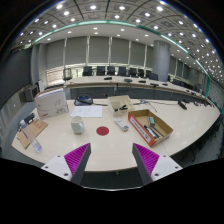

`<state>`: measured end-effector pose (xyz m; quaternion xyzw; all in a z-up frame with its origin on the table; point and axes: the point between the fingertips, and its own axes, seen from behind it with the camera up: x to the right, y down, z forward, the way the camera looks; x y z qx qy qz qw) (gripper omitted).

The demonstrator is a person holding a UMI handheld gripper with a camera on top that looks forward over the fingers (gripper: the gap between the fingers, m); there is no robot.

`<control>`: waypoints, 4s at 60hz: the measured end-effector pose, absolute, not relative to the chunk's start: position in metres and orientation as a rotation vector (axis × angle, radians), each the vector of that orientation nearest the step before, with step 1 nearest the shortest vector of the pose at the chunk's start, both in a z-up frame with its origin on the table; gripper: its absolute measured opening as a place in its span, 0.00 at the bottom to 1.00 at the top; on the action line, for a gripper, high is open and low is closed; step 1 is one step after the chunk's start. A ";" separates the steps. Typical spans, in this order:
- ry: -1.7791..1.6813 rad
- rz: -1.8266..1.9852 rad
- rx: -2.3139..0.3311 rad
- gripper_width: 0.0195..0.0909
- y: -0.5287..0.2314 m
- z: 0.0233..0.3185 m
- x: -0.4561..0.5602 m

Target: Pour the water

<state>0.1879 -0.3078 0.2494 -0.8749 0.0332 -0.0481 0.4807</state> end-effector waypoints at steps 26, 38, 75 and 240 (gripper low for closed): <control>-0.076 -0.031 -2.169 0.93 -0.307 0.214 0.077; -0.195 0.067 -2.188 0.93 -0.310 0.187 -0.046; -0.132 0.060 -2.001 0.89 -0.180 0.097 -0.291; 0.077 -0.089 -1.924 0.22 0.067 0.120 0.163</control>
